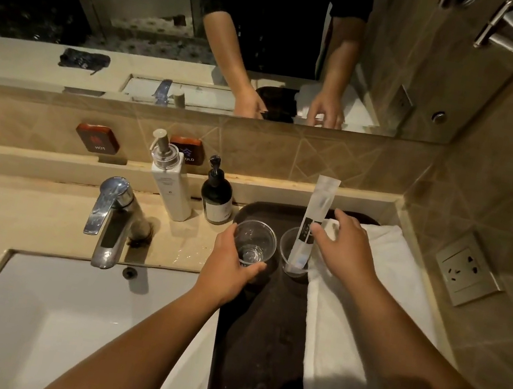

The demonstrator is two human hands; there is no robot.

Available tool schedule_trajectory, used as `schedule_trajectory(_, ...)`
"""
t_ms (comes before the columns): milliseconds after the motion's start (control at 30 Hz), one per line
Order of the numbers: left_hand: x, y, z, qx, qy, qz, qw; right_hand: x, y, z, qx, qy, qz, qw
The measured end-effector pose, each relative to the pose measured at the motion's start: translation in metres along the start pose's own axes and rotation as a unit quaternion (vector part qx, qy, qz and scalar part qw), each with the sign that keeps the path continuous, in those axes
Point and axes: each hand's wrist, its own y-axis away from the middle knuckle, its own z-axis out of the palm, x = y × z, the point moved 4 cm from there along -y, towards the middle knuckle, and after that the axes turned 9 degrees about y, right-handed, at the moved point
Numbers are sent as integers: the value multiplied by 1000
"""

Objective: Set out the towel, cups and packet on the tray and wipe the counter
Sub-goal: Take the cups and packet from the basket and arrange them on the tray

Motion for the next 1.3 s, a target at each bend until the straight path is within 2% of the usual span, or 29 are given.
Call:
schedule_trajectory(67, 1, 0, 0, 0, -2, -1, 1000, -3, -13, 0, -46, -2, 10, 999)
schedule_trajectory(200, 0, -1, -1, -2, -6, -5, 1000, -6, -23, 5, -99, -94, 30, 990)
schedule_trajectory(367, -2, 0, -2, -8, -15, -1, 1000, -6, -15, -11, -80, -169, 15, 982)
schedule_trajectory(600, 1, -1, -7, -25, -19, -15, 999, -15, 10, -68, -37, -299, -47, 952)
schedule_trajectory(733, 25, 14, -19, -22, -135, 56, 989, -22, 33, -94, -38, -344, -68, 936)
schedule_trajectory(800, 44, 37, -24, -17, -130, 111, 985, -25, 51, -93, -69, -341, -71, 935)
schedule_trajectory(867, 56, 67, -22, -57, -62, 127, 988, -25, 70, -80, -120, -336, -64, 932)
schedule_trajectory(967, 56, 110, -14, -128, 10, 96, 987, -21, 97, -46, -202, -347, -28, 915)
schedule_trajectory(1100, 24, 145, -1, -117, 16, 45, 992, -5, 128, 9, -279, -369, 73, 884)
schedule_trajectory(1167, 3, 159, 8, -122, 6, 9, 992, 6, 139, 36, -272, -338, 115, 894)
schedule_trajectory(1300, -24, 174, 25, -131, -40, -30, 990, 23, 149, 76, -179, -206, 144, 951)
